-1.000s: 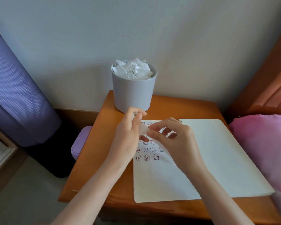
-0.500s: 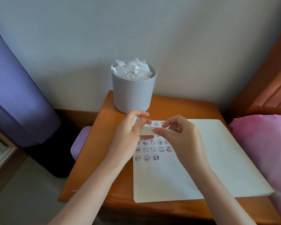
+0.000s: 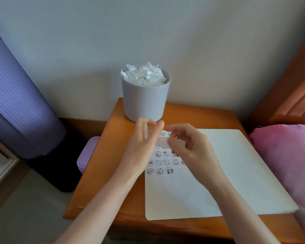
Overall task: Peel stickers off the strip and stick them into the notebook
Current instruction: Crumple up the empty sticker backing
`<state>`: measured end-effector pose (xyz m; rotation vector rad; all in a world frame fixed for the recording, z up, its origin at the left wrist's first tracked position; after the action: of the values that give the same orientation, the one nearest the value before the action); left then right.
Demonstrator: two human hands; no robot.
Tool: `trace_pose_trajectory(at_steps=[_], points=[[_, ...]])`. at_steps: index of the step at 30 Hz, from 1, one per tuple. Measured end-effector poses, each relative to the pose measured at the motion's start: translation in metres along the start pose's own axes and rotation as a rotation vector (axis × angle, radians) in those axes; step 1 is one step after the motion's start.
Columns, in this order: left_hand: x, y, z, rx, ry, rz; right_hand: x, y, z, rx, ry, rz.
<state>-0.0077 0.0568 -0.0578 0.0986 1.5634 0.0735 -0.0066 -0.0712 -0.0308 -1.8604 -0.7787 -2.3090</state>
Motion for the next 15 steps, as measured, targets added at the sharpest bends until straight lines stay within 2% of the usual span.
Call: trace_pose_trajectory(at_steps=[7,12,15], points=[[-0.006,-0.007,-0.001,0.126,-0.029,-0.010,-0.006,0.015,-0.001,-0.123,-0.002,0.116],[-0.004,-0.020,-0.004,0.221,-0.018,0.025,0.001,0.017,-0.002,-0.228,0.057,0.036],[-0.001,-0.020,-0.002,0.207,-0.014,-0.029,0.005,0.016,-0.001,-0.261,0.080,-0.031]])
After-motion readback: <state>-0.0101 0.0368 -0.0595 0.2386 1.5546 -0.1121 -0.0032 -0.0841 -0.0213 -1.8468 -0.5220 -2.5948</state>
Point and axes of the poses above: each hand's wrist, its own z-axis towards the middle knuckle, its own y-axis out of the back of the hand, x = y × z, the point moved 9 cm from there along z, towards the middle knuckle, and after that the axes turned 11 degrees about x, right-handed, at the moved point
